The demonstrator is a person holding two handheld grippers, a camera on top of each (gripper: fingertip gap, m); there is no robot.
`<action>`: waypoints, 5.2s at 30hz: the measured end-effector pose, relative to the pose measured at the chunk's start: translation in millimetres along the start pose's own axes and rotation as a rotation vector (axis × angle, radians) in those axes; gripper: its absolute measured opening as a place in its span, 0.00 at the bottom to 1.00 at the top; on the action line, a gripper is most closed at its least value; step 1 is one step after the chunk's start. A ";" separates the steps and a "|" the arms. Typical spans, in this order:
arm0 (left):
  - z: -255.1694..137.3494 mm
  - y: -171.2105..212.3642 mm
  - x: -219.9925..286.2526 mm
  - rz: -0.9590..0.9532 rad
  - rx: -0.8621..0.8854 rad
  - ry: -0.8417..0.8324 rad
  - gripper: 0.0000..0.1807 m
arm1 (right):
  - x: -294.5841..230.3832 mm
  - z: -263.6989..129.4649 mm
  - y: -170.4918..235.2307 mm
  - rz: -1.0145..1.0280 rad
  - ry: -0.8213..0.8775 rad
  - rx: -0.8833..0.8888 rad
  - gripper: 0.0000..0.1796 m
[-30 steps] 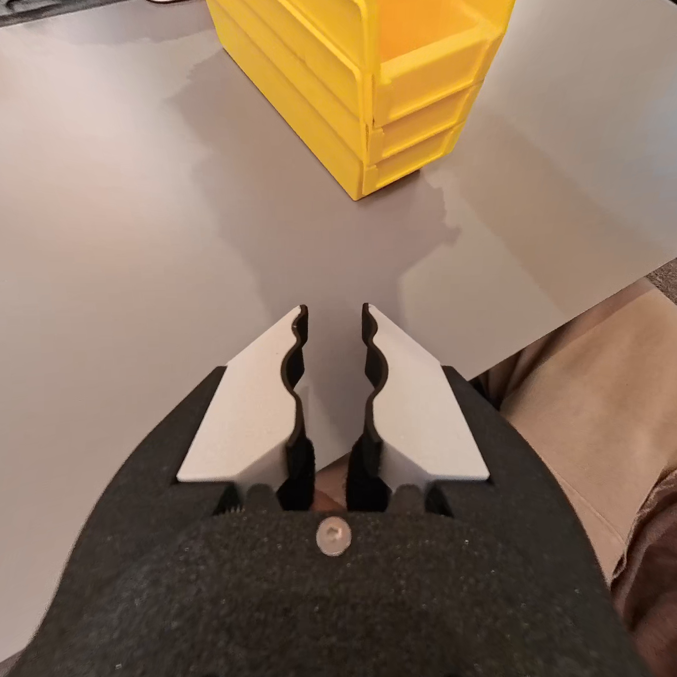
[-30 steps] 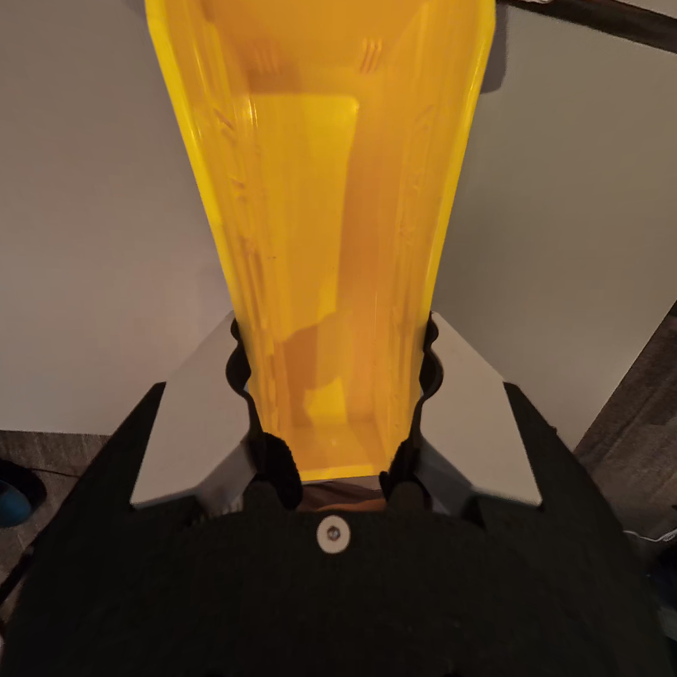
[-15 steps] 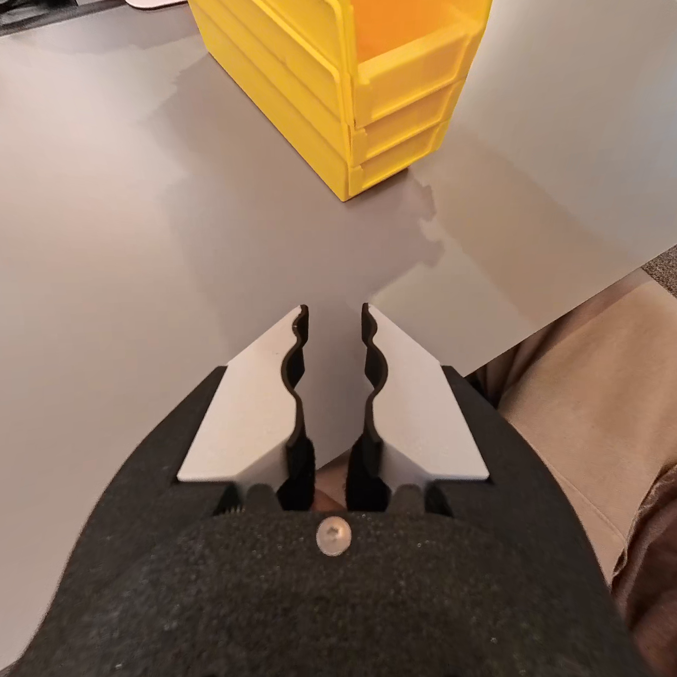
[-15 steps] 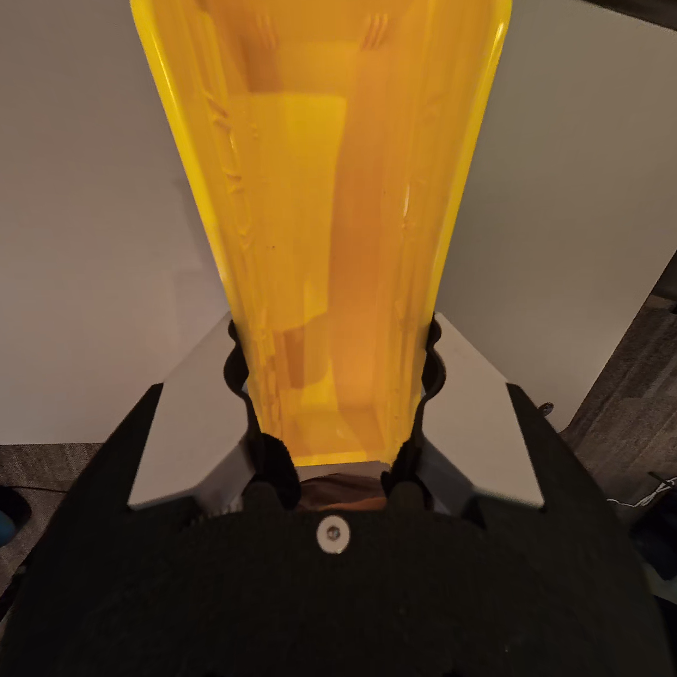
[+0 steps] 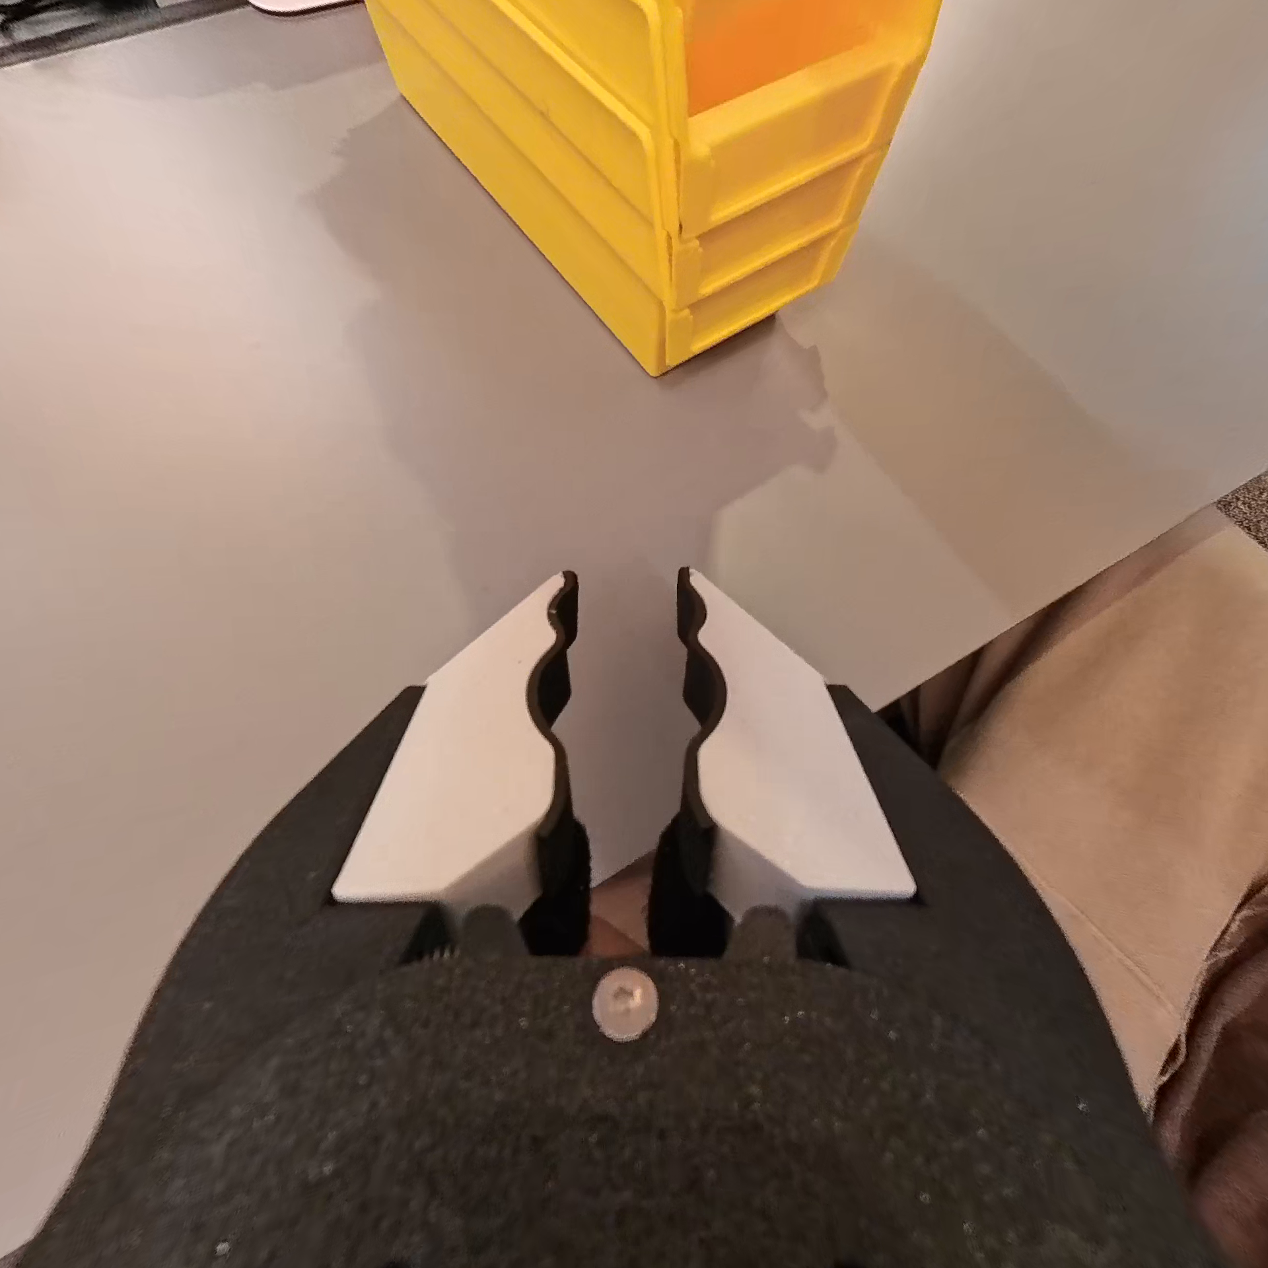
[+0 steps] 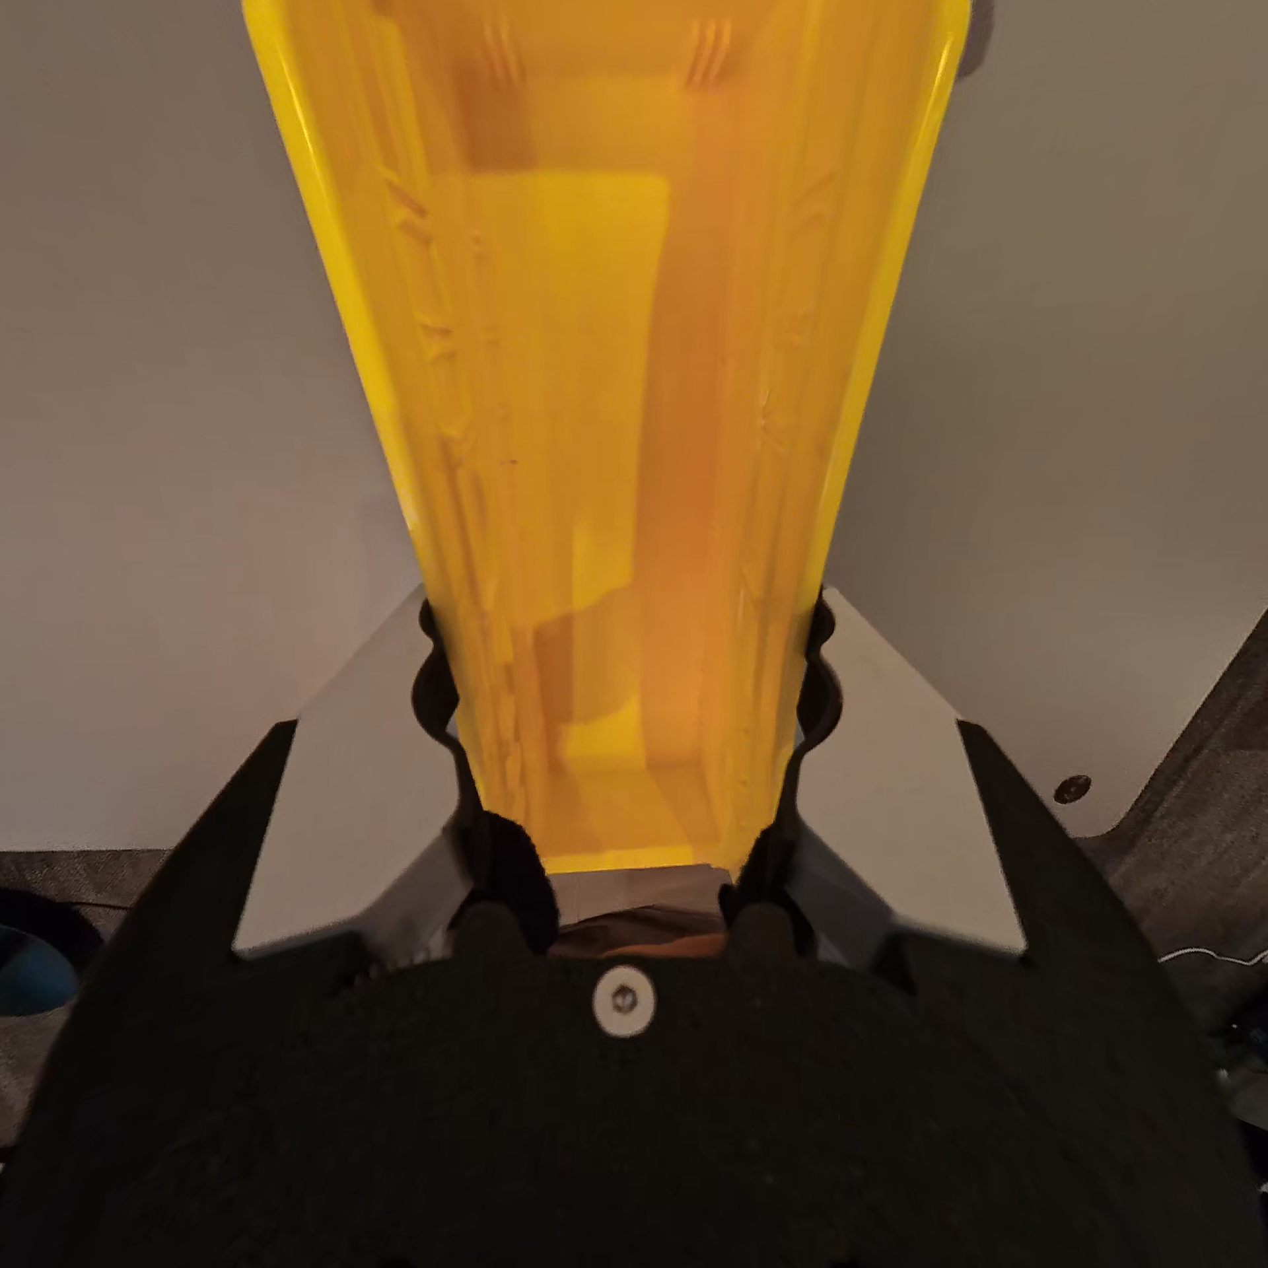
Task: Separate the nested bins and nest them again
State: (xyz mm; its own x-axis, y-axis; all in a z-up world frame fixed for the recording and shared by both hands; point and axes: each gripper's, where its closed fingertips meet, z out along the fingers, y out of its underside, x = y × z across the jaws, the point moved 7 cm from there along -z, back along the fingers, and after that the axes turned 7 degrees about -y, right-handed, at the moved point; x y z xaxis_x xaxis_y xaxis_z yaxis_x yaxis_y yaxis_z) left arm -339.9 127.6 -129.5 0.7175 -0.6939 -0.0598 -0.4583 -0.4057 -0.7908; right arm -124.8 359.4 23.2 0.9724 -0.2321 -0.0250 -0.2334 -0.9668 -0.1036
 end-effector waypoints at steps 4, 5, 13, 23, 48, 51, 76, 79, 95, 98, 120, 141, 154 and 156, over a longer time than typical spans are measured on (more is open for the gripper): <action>1.7 0.6 0.6 0.005 -0.007 0.002 0.15 | 1.0 1.9 -3.7 -0.002 0.001 0.000 0.57; 1.6 0.7 0.9 0.007 -0.007 0.002 0.15 | 1.0 2.5 -3.9 -0.002 0.001 0.001 0.57; 0.8 1.9 3.6 0.033 -0.007 -0.003 0.15 | 2.5 20.4 0.2 0.011 -0.012 -0.009 0.57; 2.4 2.7 3.5 0.031 -0.012 0.001 0.15 | 9.6 40.8 -0.6 0.021 -0.056 -0.023 0.61; 5.0 -15.3 2.0 -0.026 0.077 -0.064 0.17 | 122.0 88.5 315.2 -0.258 -0.623 0.955 0.44; 22.3 -49.5 11.7 -0.084 0.155 -0.085 0.26 | 138.0 88.3 328.9 -0.217 -0.683 0.911 0.45; 47.4 -99.1 10.3 -0.030 0.209 -0.186 0.23 | 161.0 98.7 345.4 -0.263 -0.509 0.920 0.45; 29.1 -52.2 15.5 0.032 0.167 -0.197 0.25 | 161.1 100.3 343.9 -0.256 -0.513 0.914 0.45; 32.1 -17.2 -14.4 -0.068 -0.005 -0.086 0.40 | 144.9 109.2 329.0 -0.303 -0.437 0.886 0.45; 30.2 -31.2 -24.0 -0.140 -0.003 -0.043 0.50 | 145.1 104.2 331.8 -0.295 -0.465 0.916 0.45; 175.9 -304.3 -17.6 -0.115 -0.626 -0.284 0.72 | 150.8 91.2 336.1 -0.300 -0.531 0.950 0.44; 176.7 -302.8 -16.4 -0.079 -0.888 -0.299 0.48 | 155.8 100.0 336.2 -0.268 -0.591 0.868 0.44; 129.4 -324.5 -11.5 -0.024 -0.924 -0.331 0.48 | 153.8 100.5 336.3 -0.264 -0.615 0.856 0.44; 118.7 -326.7 -8.4 -0.013 -0.929 -0.340 0.48 | 153.0 101.5 336.3 -0.270 -0.609 0.852 0.44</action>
State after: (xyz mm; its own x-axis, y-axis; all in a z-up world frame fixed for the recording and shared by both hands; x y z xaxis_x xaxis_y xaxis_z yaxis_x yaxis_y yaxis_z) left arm -134.0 336.7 57.0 0.7715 -0.5371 -0.3412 -0.5739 -0.8189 -0.0087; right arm -54.6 9.5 -116.4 0.8831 0.2970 -0.3632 -0.1630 -0.5317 -0.8311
